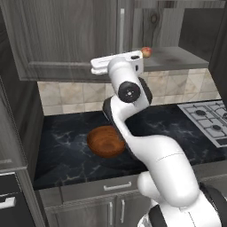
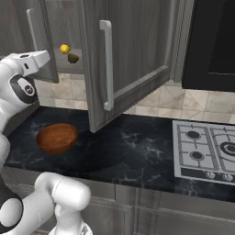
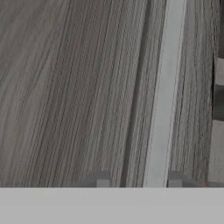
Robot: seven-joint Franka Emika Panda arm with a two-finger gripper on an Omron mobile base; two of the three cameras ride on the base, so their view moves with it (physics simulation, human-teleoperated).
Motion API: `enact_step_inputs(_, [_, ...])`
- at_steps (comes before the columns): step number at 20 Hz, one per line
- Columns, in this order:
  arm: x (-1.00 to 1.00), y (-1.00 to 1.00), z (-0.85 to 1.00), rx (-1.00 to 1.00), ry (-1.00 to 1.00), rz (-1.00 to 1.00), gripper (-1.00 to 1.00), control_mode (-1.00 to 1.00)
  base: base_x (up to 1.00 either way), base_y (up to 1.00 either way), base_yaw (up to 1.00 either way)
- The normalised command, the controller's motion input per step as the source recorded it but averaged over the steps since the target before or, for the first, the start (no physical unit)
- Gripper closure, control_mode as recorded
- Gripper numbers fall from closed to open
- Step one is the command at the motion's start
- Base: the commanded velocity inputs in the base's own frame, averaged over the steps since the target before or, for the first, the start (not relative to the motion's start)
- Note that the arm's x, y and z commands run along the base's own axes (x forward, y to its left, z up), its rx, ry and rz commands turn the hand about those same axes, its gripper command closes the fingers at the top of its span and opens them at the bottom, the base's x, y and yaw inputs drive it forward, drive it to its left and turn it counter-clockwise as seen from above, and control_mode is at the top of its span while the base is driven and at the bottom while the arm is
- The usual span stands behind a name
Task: Open the cabinet. Pick the kiwi and peach from the cabinet and place them into the bowl. Then close the cabinet.
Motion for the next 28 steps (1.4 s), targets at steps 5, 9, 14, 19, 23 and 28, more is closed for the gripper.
enact_step_inputs(5, [-0.61,1.00,0.00,0.00,0.00,-0.11,1.00,-1.00,0.00,0.00,0.00])
enact_step_inputs(9, [-0.68,1.00,0.00,0.00,0.00,-0.14,1.00,-1.00,0.00,0.00,0.00])
enact_step_inputs(14, [-0.73,1.00,0.00,0.00,0.00,-0.15,1.00,-1.00,0.00,0.00,0.00])
enact_step_inputs(19, [-0.75,0.98,0.00,0.00,0.00,-0.17,1.00,-1.00,0.00,0.00,0.00])
enact_step_inputs(23, [-0.69,0.62,0.00,0.00,0.00,-0.17,1.00,-1.00,0.00,0.00,0.00])
enact_step_inputs(28, [-0.02,0.13,0.00,0.00,0.00,-0.01,-1.00,-1.00,0.00,0.00,0.00])
